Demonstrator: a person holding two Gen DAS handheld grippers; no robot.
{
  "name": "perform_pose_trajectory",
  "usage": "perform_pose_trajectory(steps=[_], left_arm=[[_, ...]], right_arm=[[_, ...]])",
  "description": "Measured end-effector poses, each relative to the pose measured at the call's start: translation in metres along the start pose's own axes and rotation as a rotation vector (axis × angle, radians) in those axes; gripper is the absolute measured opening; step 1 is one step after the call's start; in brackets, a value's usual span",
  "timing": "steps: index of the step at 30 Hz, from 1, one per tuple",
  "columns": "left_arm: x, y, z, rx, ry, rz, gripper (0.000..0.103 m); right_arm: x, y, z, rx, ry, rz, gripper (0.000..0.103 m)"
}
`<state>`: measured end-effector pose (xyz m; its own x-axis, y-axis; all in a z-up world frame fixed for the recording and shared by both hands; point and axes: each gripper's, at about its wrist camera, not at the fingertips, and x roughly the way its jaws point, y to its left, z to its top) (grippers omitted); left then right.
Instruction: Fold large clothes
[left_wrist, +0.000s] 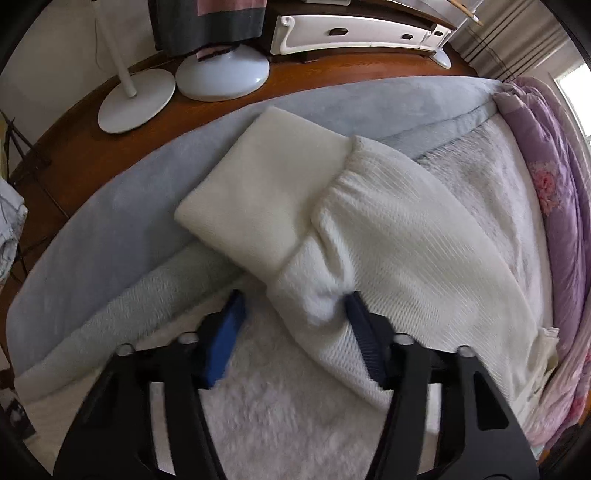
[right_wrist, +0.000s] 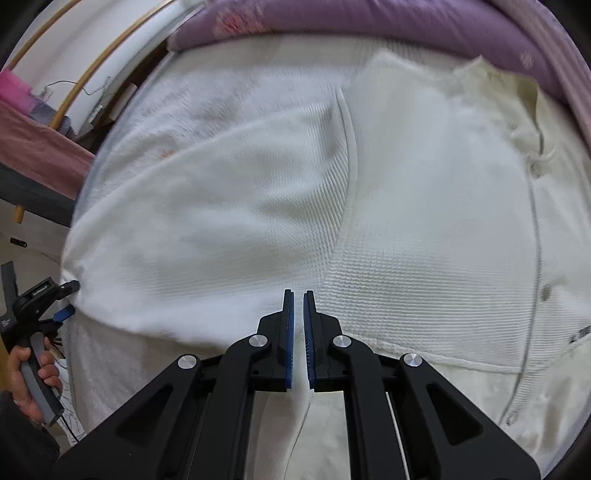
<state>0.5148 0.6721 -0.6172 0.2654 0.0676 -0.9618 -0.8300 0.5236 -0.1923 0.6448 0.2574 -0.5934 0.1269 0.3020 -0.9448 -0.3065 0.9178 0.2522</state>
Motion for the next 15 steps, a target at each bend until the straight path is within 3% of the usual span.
perform_pose_trajectory(steps=[1,3,5,9,12,15], left_arm=[[0.0,0.0,0.002,0.001,-0.006,-0.02,0.019],[-0.011,-0.003,0.003,0.012,-0.025,-0.038,0.015],[-0.03,-0.009,0.001,0.039,-0.073,-0.03,0.014],[-0.105,-0.042,-0.012,0.1,-0.23,-0.06,0.013],[-0.169,-0.103,-0.036,0.233,-0.379,-0.062,0.013],[-0.212,-0.166,-0.068,0.347,-0.46,-0.107,0.013]], right_arm=[[0.009,-0.002,-0.002,0.001,0.031,-0.008,0.005],[0.024,-0.009,-0.004,0.027,0.064,0.018,0.005],[0.034,-0.015,-0.004,0.055,0.089,0.035,0.004],[0.038,-0.017,0.0,0.034,0.111,0.04,0.003],[0.029,-0.025,0.002,0.029,0.123,0.091,0.003],[-0.008,-0.058,-0.001,0.075,0.082,0.203,0.006]])
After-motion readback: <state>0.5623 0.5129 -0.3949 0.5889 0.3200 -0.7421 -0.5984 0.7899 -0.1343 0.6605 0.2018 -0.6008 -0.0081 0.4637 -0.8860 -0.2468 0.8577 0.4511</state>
